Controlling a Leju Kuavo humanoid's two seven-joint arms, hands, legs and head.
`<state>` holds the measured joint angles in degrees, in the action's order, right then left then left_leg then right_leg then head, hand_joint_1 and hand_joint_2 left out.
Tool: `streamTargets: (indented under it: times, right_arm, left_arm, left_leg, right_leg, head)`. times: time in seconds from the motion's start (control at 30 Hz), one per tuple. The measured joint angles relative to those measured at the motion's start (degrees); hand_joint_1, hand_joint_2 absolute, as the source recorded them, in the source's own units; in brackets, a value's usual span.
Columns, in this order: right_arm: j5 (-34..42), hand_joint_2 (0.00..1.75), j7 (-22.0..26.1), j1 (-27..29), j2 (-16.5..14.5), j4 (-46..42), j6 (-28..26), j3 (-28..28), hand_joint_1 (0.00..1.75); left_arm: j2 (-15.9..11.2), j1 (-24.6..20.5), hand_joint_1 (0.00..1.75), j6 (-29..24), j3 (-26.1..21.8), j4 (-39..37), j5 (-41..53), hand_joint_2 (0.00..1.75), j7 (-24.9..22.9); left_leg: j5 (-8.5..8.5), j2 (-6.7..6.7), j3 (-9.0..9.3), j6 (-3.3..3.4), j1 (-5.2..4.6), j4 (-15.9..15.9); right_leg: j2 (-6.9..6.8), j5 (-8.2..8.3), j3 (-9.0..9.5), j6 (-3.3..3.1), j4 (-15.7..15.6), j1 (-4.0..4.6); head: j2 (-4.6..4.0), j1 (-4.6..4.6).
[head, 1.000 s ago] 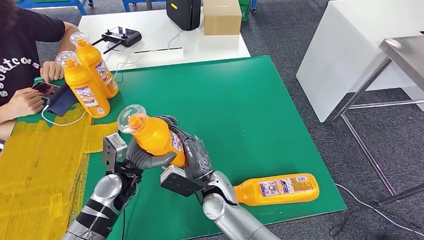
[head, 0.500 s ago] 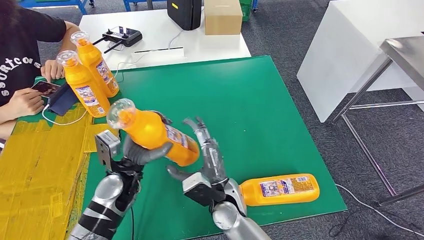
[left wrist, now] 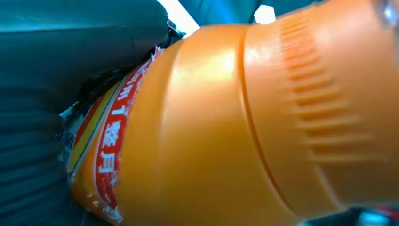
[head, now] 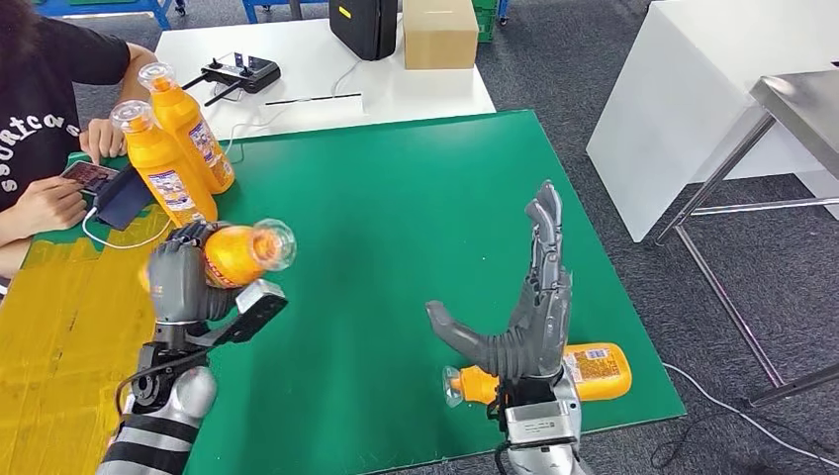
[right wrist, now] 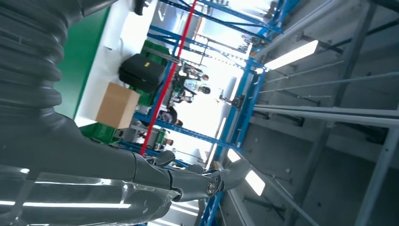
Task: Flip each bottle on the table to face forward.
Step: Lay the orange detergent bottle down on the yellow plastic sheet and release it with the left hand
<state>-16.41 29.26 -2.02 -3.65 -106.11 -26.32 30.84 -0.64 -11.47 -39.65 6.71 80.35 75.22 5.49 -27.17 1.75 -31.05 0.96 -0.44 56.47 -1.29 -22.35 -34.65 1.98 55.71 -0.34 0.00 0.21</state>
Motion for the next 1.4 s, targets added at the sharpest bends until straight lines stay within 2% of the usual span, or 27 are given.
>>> streamTargets:
  times: [0.07, 0.17, 0.43, 0.47, 0.53, 0.57, 0.6, 0.67, 0.7, 0.83, 1.13, 1.27, 1.4]
  right_arm:
    - [0.0, 1.75, -0.4, 0.6, 0.8, -1.0, 0.3, -0.3, 0.0]
    - [0.0, 1.75, -0.6, 0.9, 1.6, -2.0, 0.4, -0.4, 0.0]
    - [1.2, 1.75, -1.7, 1.2, 2.6, -2.5, 3.2, -0.4, 0.0]
    - [1.6, 1.75, -2.1, 1.2, 3.1, -2.4, 4.6, -0.6, 0.0]
    - [3.3, 1.75, -2.8, 1.3, 4.5, -1.9, 9.3, -1.9, 0.0]
    - [4.1, 1.75, -3.2, 1.3, 5.3, -1.6, 11.7, -2.7, 0.0]
    - [4.5, 1.75, -3.2, 1.3, 5.6, -1.3, 13.0, -3.3, 0.0]
    - [4.1, 1.75, -3.5, 1.3, 5.8, -1.0, 13.8, -3.9, 0.0]
    - [3.4, 1.75, -3.8, 1.3, 5.9, -0.8, 14.0, -4.1, 0.0]
    - [-0.1, 1.75, -5.2, 1.4, 6.2, 0.1, 14.2, -4.7, 0.0]
    - [-1.0, 1.75, -5.7, 1.5, 6.3, 1.7, 14.2, -5.2, 0.0]
    - [-1.4, 1.75, -6.2, 1.8, 6.2, 2.1, 14.2, -5.8, 0.0]
    - [-1.1, 1.75, -6.9, 2.1, 5.7, 2.8, 14.4, -6.8, 0.0]
  left_arm:
    - [-0.1, 0.8, 1.75, -0.2, -2.1, 0.4, 4.5, 1.75, -1.1]
    - [-0.2, 1.4, 1.75, -0.3, -3.9, 0.7, 3.5, 1.75, -1.5]
    - [-0.6, 2.0, 1.75, -0.4, -5.3, 0.8, 9.0, 1.75, -4.2]
    - [-1.3, 2.0, 1.75, -0.4, -5.2, 0.0, 10.4, 1.75, -5.8]
    - [-6.1, 1.0, 1.75, 0.1, -1.5, -5.1, 13.1, 1.75, -14.5]
    - [-9.0, 0.3, 1.63, 0.6, 1.0, -8.6, 14.4, 1.75, -18.9]
    - [-11.5, -0.5, 1.2, 1.3, 3.7, -11.7, 14.5, 1.75, -21.5]
    - [-13.4, -1.5, 0.32, 3.1, 6.0, -16.2, 14.6, 1.75, -20.6]
    - [-13.7, -2.0, 0.0, 4.4, 6.6, -18.5, 14.6, 1.75, -19.5]
    - [-14.2, -4.7, 0.0, 8.6, 7.3, -26.8, 14.6, 1.75, -15.0]
    - [-14.3, -8.7, 0.0, 10.0, 7.4, -34.1, 14.6, 1.75, -14.0]
    - [-14.3, -10.0, 0.0, 14.2, 7.4, -36.3, 14.6, 0.0, -14.7]
    - [-14.3, -11.8, 0.0, 17.1, 7.3, -39.7, 14.0, 0.0, -15.9]
  left_leg:
    - [0.0, 0.0, 0.0, 0.0, 0.0, 0.0]
    - [0.01, -0.01, 0.0, 0.0, 0.0, 0.0]
    - [0.01, 0.0, 0.01, 0.0, 0.01, 0.0]
    - [0.01, 0.0, 0.01, 0.0, 0.01, 0.0]
    - [0.01, 0.03, 0.02, -0.01, 0.01, 0.0]
    - [0.01, 0.04, 0.03, -0.01, 0.02, 0.0]
    - [0.02, 0.04, 0.03, -0.02, 0.03, 0.0]
    - [0.03, 0.04, 0.03, -0.04, 0.05, 0.0]
    - [0.03, 0.04, 0.03, -0.04, 0.05, 0.0]
    - [0.03, -0.04, 0.08, -0.04, 0.01, 0.0]
    - [0.01, -0.13, 0.45, -0.06, 0.01, -0.1]
    - [0.05, -0.27, 0.71, -0.12, 0.02, -0.1]
    - [0.01, -0.36, 1.08, -0.16, 0.03, -0.1]
  right_leg:
    - [0.01, 0.0, -0.01, 0.0, 0.0, 0.0]
    - [0.01, 0.0, 0.0, 0.0, 0.0, 0.01]
    - [0.02, 0.0, 0.01, 0.0, 0.0, 0.0]
    - [0.02, 0.0, 0.0, 0.0, 0.0, 0.0]
    - [0.04, 0.0, -0.02, 0.0, 0.0, 0.02]
    - [0.05, 0.0, -0.03, 0.0, 0.0, 0.04]
    - [0.06, 0.0, -0.03, -0.01, 0.0, 0.05]
    - [0.06, 0.0, -0.03, -0.01, 0.0, 0.07]
    - [0.07, 0.0, -0.03, -0.01, 0.0, 0.07]
    - [-0.02, -0.01, 0.11, -0.01, 0.0, -0.01]
    - [-0.06, -0.03, 0.58, -0.03, 0.0, -0.06]
    - [-0.14, -0.06, 0.88, -0.07, 0.0, -0.06]
    - [-0.21, -0.13, 1.25, -0.15, 0.0, -0.08]
  head:
    - [0.0, 0.0]
    - [0.0, -0.01]
    - [0.0, -0.03]
    - [0.0, -0.02]
    - [0.0, -0.02]
    - [0.0, -0.02]
    - [0.0, -0.02]
    - [0.0, -0.01]
    - [0.0, 0.0]
    - [0.0, 0.01]
    - [0.0, -0.01]
    - [0.01, -0.02]
    - [0.01, -0.02]
